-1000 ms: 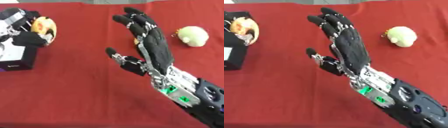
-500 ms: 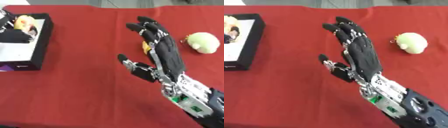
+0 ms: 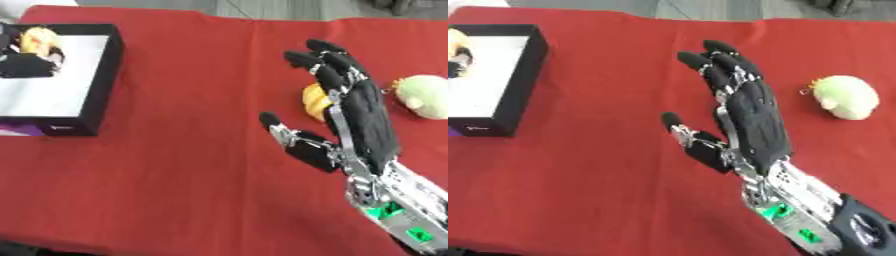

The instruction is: Pick up the objects with one hand, pass them to the other hand, and then place them into the box on the other side of the table.

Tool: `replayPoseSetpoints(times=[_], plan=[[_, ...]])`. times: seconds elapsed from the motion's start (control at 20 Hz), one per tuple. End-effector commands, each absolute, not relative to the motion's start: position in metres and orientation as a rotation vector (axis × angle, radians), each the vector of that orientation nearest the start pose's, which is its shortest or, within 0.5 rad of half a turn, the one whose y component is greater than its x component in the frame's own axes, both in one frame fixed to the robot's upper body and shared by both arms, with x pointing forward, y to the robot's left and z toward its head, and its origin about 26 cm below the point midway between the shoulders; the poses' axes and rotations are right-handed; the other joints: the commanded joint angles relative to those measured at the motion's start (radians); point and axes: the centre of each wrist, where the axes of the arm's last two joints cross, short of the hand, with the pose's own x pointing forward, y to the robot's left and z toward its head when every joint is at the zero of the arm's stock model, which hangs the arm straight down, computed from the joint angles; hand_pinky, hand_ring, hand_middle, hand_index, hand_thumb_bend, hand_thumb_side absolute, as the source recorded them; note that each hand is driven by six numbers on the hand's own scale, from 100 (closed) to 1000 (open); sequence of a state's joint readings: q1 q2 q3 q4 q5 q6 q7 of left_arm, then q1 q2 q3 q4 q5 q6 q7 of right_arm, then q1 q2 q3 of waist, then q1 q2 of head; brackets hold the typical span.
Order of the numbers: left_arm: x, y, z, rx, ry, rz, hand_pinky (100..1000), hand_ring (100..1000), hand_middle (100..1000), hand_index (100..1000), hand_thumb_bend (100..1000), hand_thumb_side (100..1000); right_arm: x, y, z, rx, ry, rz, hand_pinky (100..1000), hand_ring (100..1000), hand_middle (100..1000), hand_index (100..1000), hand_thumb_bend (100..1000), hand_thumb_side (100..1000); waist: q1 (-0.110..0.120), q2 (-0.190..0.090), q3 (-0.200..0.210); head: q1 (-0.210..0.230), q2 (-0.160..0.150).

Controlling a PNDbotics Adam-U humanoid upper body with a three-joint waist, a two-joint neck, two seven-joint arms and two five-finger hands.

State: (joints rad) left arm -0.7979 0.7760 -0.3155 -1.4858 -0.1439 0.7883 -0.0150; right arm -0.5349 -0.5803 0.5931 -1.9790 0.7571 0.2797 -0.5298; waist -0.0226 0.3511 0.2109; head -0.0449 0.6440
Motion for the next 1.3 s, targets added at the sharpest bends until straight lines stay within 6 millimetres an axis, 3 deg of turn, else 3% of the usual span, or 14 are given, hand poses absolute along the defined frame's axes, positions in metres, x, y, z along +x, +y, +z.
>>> replayPoseSetpoints(times=[0.05,0.15,0.3,0.45,0.7,0.85,0.95,1.0,1.15,1.3], plan=[[0.405,0.308,0.28,0.976,-1.347,-0.554,764,697,622,699,100,233,0.285,-0.158,0.2,1.352,3.016,-0.942,765,843,633,802,555,100,0.002,-0.021,-0.007,0.015,-0.017],[0.412,0.314,0.274,0.993,-1.323,-0.555,782,727,653,819,100,273,0.285,-0.158,0.199,1.351,3.017,-0.934,765,843,633,802,553,100,0.0,-0.02,-0.015,0.018,-0.02],[0.42,0.32,0.268,1.071,-1.306,-0.555,803,757,689,878,100,373,0.285,-0.158,0.199,1.357,3.024,-0.921,762,843,631,800,548,100,-0.001,-0.019,-0.02,0.016,-0.025],[0.425,0.325,0.264,1.157,-1.278,-0.531,808,768,699,877,178,340,0.285,-0.158,0.199,1.347,3.029,-0.909,763,843,630,800,546,100,-0.001,-0.02,-0.024,0.012,-0.028],[0.43,0.329,0.261,1.206,-1.24,-0.51,805,769,703,882,196,312,0.285,-0.158,0.199,1.332,3.033,-0.891,762,842,629,799,544,100,0.001,-0.022,-0.028,0.014,-0.026],[0.43,0.329,0.261,1.209,-1.24,-0.511,801,764,698,877,182,318,0.285,-0.159,0.198,1.334,3.036,-0.884,762,841,628,799,545,100,0.001,-0.023,-0.029,0.012,-0.022],[0.429,0.327,0.262,1.202,-1.256,-0.511,792,758,691,853,100,317,0.285,-0.159,0.198,1.341,3.037,-0.878,761,841,628,799,544,100,0.001,-0.024,-0.03,0.005,-0.016],[0.427,0.325,0.264,1.195,-1.274,-0.514,791,750,692,840,100,320,0.285,-0.16,0.198,1.345,3.037,-0.874,762,841,628,799,545,100,0.0,-0.024,-0.029,-0.002,-0.012],[0.418,0.32,0.274,1.081,-1.343,-0.499,773,711,749,845,100,559,0.286,-0.163,0.199,1.358,3.042,-0.851,756,842,624,794,540,100,-0.001,-0.027,-0.029,-0.033,-0.005],[0.4,0.309,0.289,0.965,-1.478,-0.484,759,734,769,876,100,687,0.288,-0.169,0.2,1.358,3.095,-0.814,748,852,626,792,523,100,-0.004,-0.032,-0.031,-0.065,0.0]])
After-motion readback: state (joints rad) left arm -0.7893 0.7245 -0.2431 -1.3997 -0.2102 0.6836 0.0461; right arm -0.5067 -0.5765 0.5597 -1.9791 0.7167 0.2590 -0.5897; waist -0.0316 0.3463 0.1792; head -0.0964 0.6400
